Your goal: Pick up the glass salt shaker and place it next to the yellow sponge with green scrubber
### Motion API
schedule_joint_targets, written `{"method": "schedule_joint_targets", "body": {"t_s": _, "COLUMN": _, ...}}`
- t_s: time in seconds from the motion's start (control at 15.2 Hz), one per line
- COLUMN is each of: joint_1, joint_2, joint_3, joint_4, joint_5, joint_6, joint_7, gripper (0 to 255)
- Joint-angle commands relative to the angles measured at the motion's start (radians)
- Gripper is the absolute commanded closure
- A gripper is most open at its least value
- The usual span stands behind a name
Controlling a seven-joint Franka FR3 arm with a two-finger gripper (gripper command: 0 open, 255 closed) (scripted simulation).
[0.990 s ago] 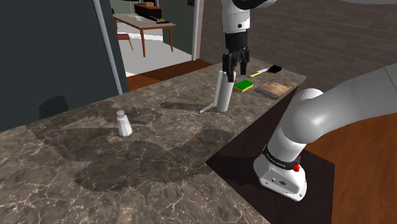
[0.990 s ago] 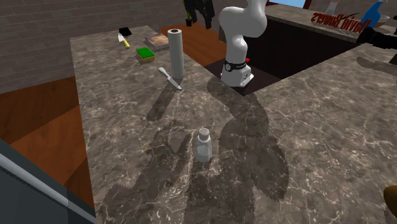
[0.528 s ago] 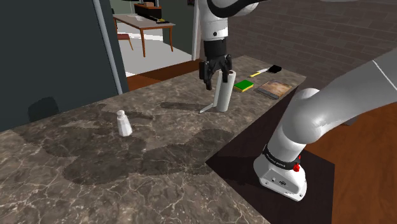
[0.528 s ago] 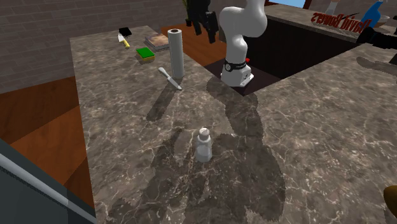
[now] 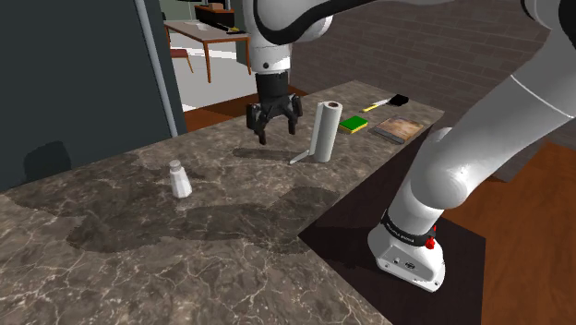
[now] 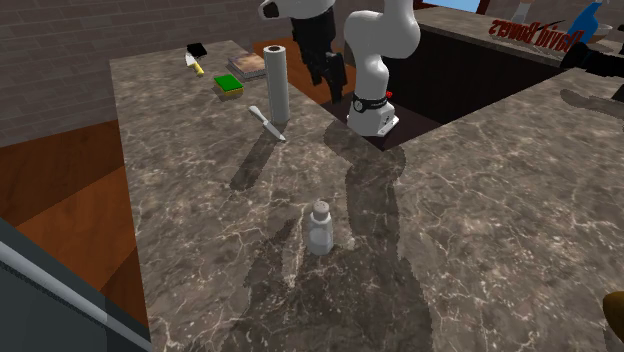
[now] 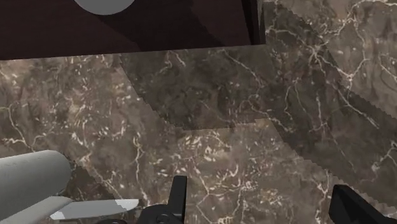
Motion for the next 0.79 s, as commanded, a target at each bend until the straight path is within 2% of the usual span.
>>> {"method": "schedule_joint_targets", "body": {"t_s": 0.0, "joint_1": 0.005, "joint_2": 0.074, "joint_3": 0.028, "joint_4": 0.047, "joint_5": 0.008, "joint_6": 0.040, "joint_7": 0.058, "gripper": 0}}
{"method": "schedule_joint_targets", "body": {"t_s": 0.33, "joint_1": 0.018, "joint_2": 0.248, "joint_3": 0.078, "joint_4": 0.173, "joint_5": -0.001, "joint_6": 0.116, "joint_7": 0.192, "gripper": 0}}
{"method": "schedule_joint_targets", "body": {"t_s": 0.73, "joint_1": 0.049, "joint_2": 0.470, "joint_3": 0.111, "joint_4": 0.367, "joint_5": -0.050, "joint_6": 0.173, "joint_7": 0.352, "gripper": 0}}
